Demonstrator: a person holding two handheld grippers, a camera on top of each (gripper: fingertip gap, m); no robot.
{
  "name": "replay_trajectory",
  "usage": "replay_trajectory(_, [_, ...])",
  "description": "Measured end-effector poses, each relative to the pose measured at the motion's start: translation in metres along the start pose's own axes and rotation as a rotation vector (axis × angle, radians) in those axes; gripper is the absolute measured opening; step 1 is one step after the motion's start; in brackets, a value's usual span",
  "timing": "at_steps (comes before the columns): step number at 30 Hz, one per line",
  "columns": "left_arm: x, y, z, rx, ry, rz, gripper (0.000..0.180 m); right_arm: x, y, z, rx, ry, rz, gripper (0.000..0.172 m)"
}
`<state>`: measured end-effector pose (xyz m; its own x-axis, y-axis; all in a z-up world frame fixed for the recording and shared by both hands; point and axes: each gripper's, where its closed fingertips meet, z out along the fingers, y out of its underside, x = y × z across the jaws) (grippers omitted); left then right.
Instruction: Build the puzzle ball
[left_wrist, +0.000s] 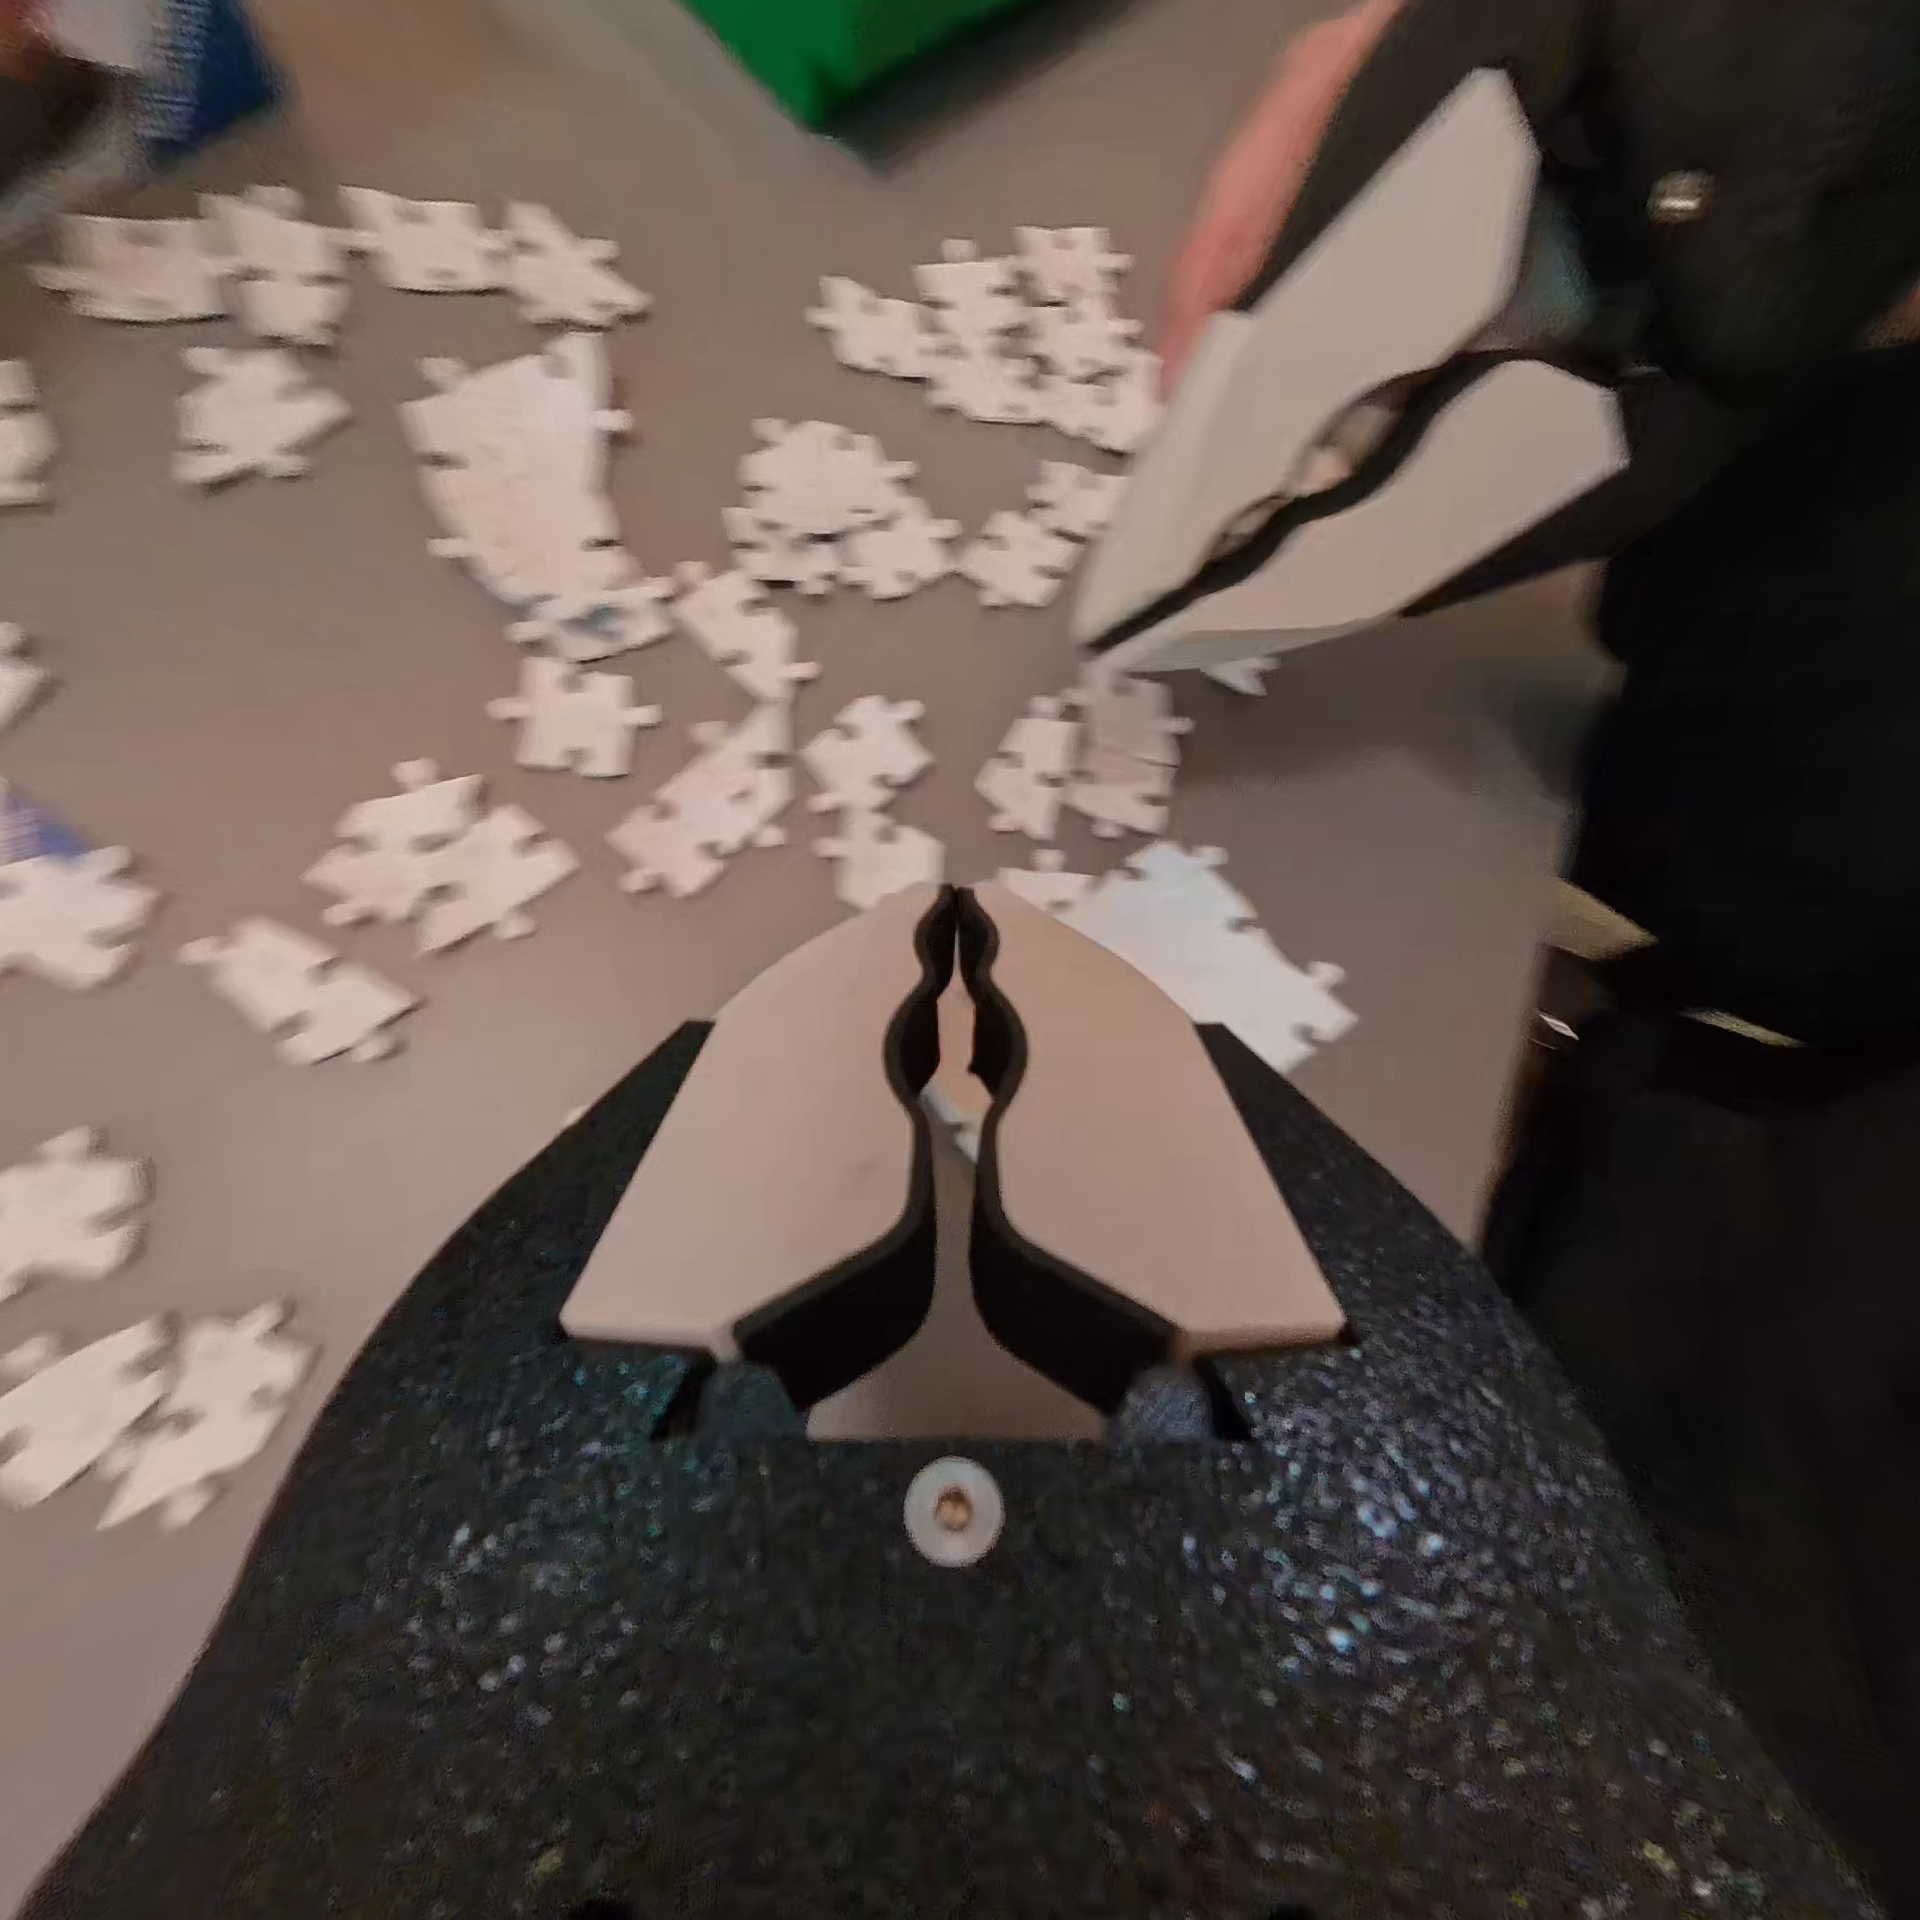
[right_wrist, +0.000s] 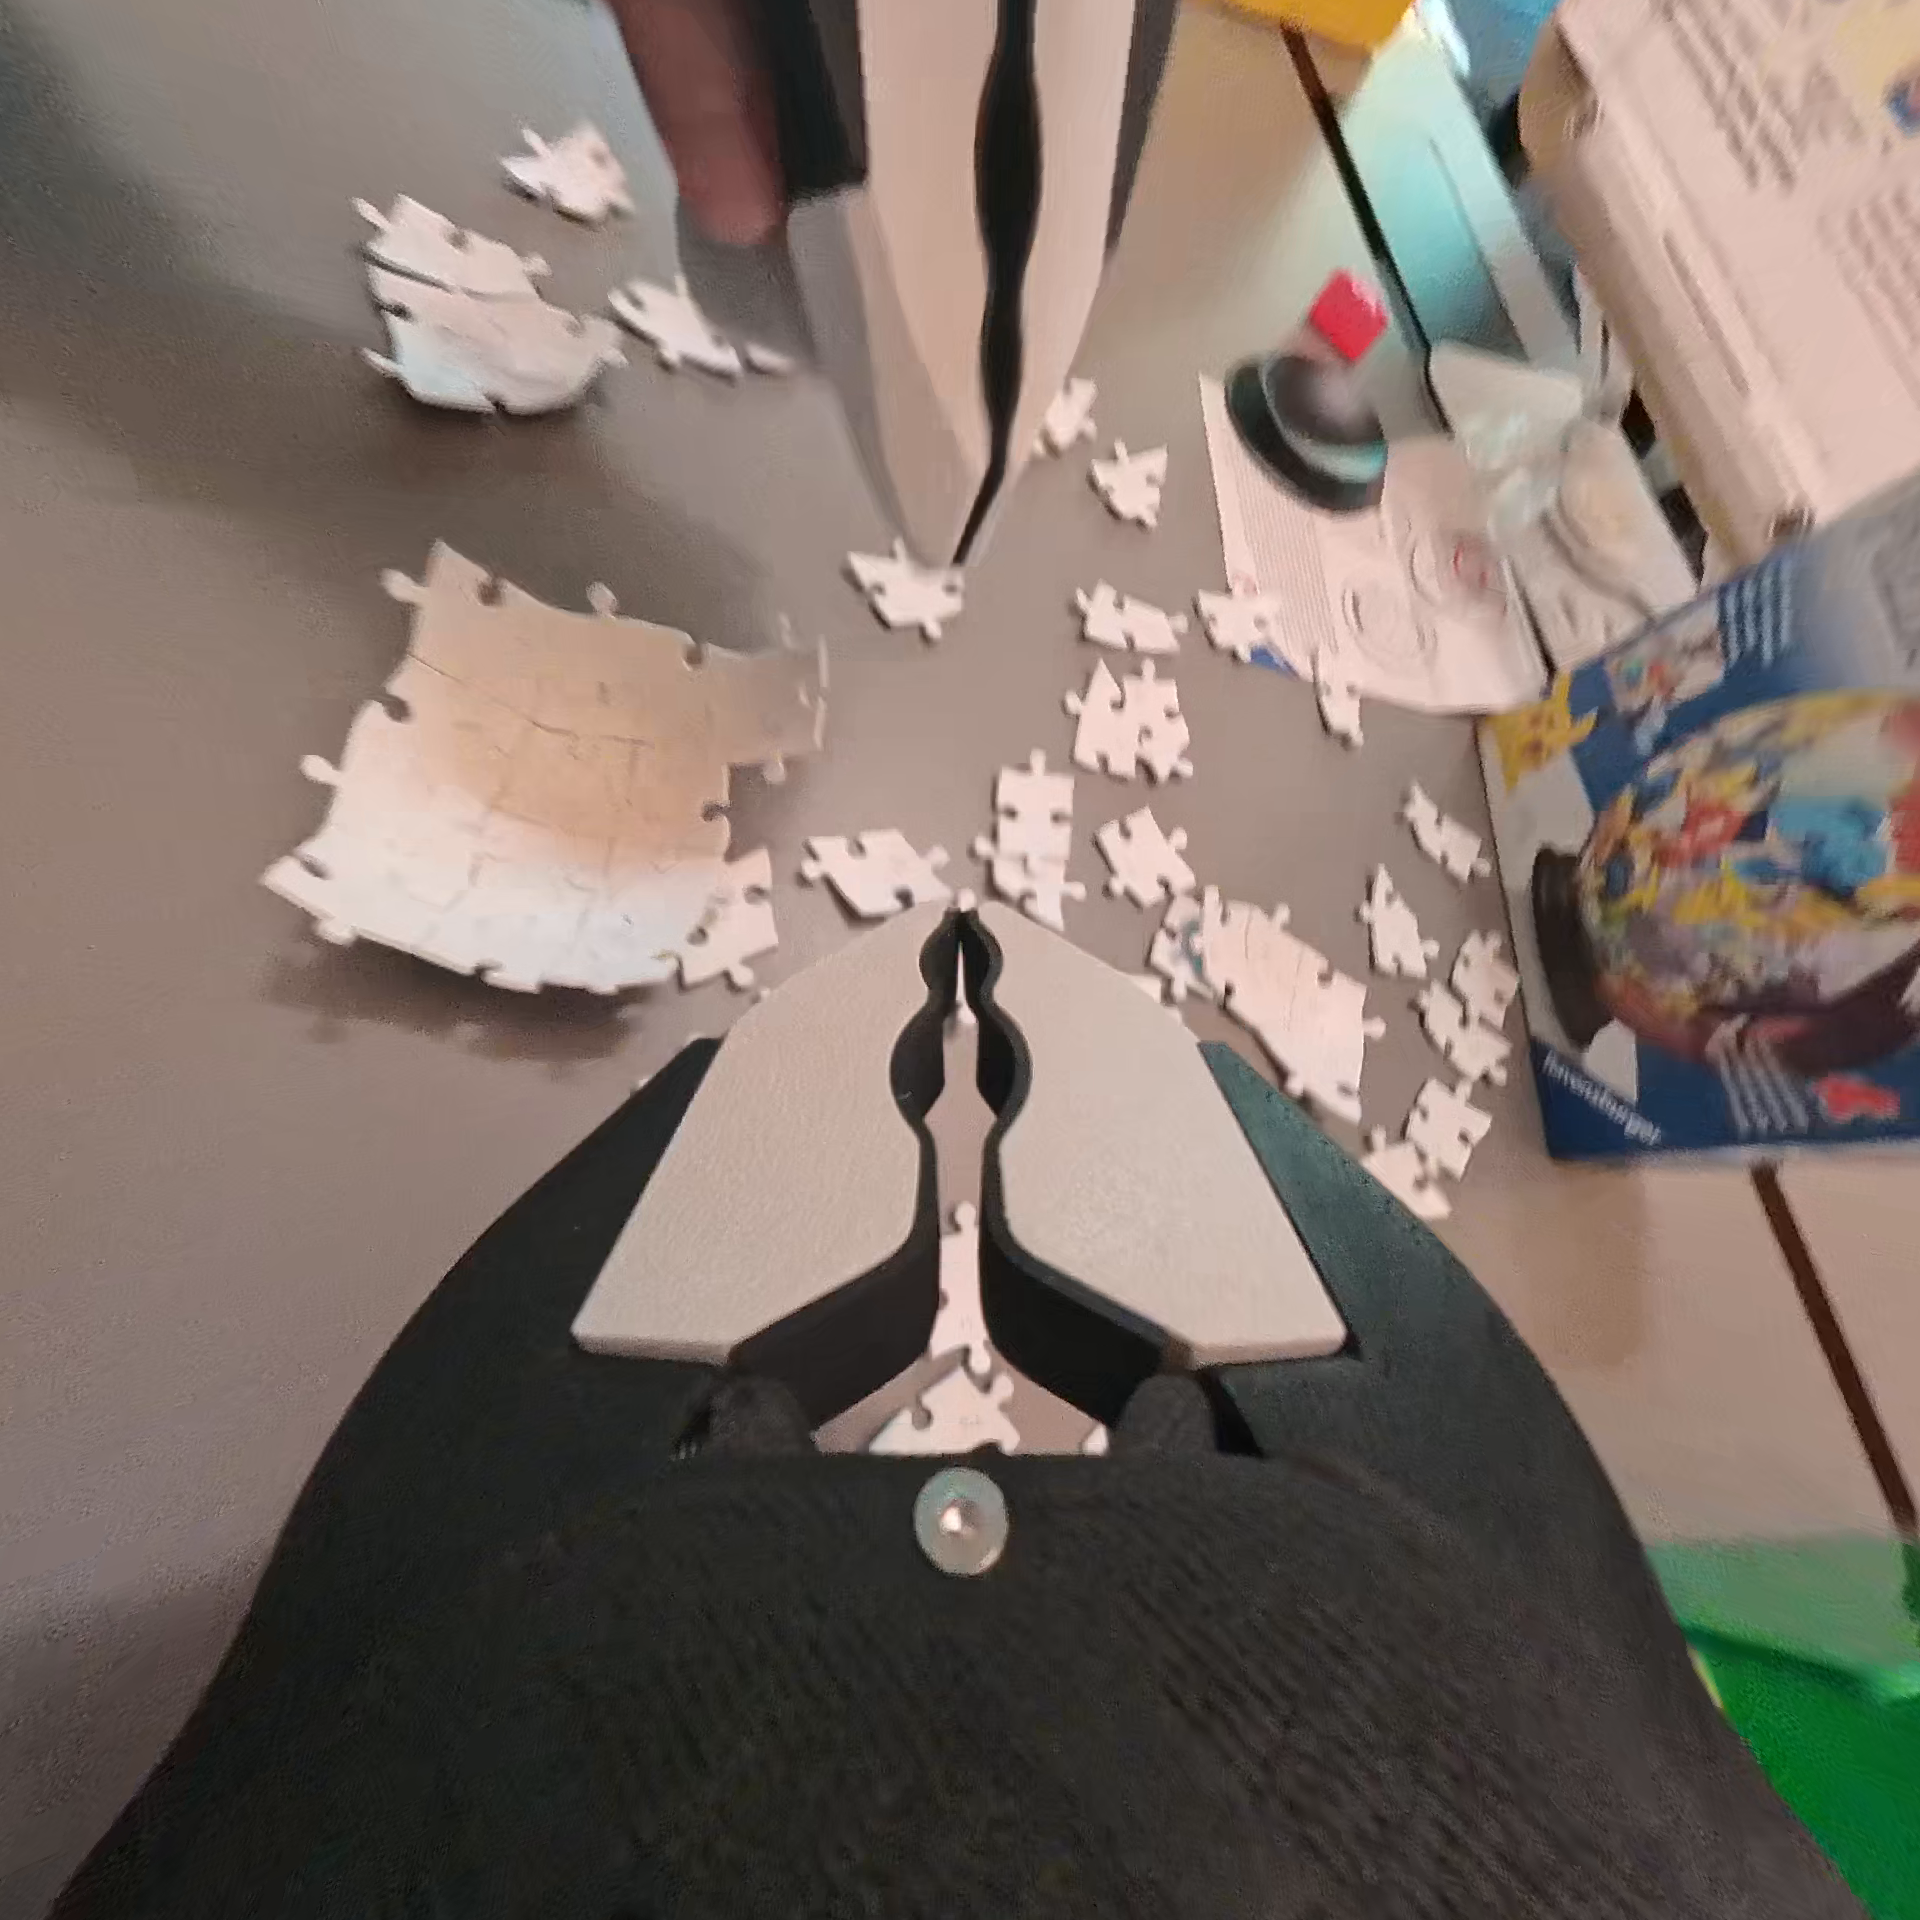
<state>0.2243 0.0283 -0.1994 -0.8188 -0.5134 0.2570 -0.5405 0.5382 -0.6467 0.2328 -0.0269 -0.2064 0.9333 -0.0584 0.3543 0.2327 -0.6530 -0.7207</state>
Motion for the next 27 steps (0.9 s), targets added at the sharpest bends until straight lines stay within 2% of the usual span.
replay_trajectory(1, [-0.016, -0.001, -0.003, 0.002, -0.075, -0.013, 0.003, 0.003, 0.008, 0.002, -0.031, 0.009, 0.022, 0.000])
replay_trajectory(3, [-0.044, -0.002, -0.006, 0.002, -0.173, -0.047, 0.016, 0.009, 0.020, 0.004, -0.083, 0.038, 0.039, 0.001])
replay_trajectory(5, [-0.060, 0.002, 0.002, -0.036, -0.176, -0.045, 0.022, 0.006, 0.028, 0.006, -0.115, 0.023, 0.044, 0.004])
replay_trajectory(8, [-0.082, 0.018, 0.022, -0.141, -0.175, 0.054, 0.028, 0.007, 0.032, 0.007, -0.115, 0.024, 0.061, 0.005])
replay_trajectory(11, [-0.082, 0.030, 0.042, -0.224, -0.108, 0.177, 0.035, 0.005, 0.032, 0.007, -0.090, 0.005, 0.081, 0.007])
replay_trajectory(15, [-0.088, 0.030, 0.061, -0.263, -0.113, 0.296, 0.045, 0.002, 0.032, 0.009, -0.069, -0.028, 0.115, 0.009])
replay_trajectory(18, [-0.095, 0.028, 0.065, -0.272, -0.143, 0.273, 0.025, 0.002, 0.027, 0.010, -0.031, -0.034, 0.150, 0.010])
replay_trajectory(20, [-0.099, 0.028, 0.064, -0.286, -0.176, 0.272, 0.004, 0.005, 0.024, 0.009, 0.000, -0.035, 0.195, 0.011])
replay_trajectory(25, [-0.093, 0.031, 0.063, -0.278, -0.192, 0.339, 0.004, 0.012, 0.026, 0.011, 0.021, -0.027, 0.306, 0.011])
replay_trajectory(27, [-0.090, 0.025, 0.060, -0.226, -0.210, 0.348, 0.004, 0.013, 0.030, 0.014, 0.006, -0.016, 0.343, 0.017])
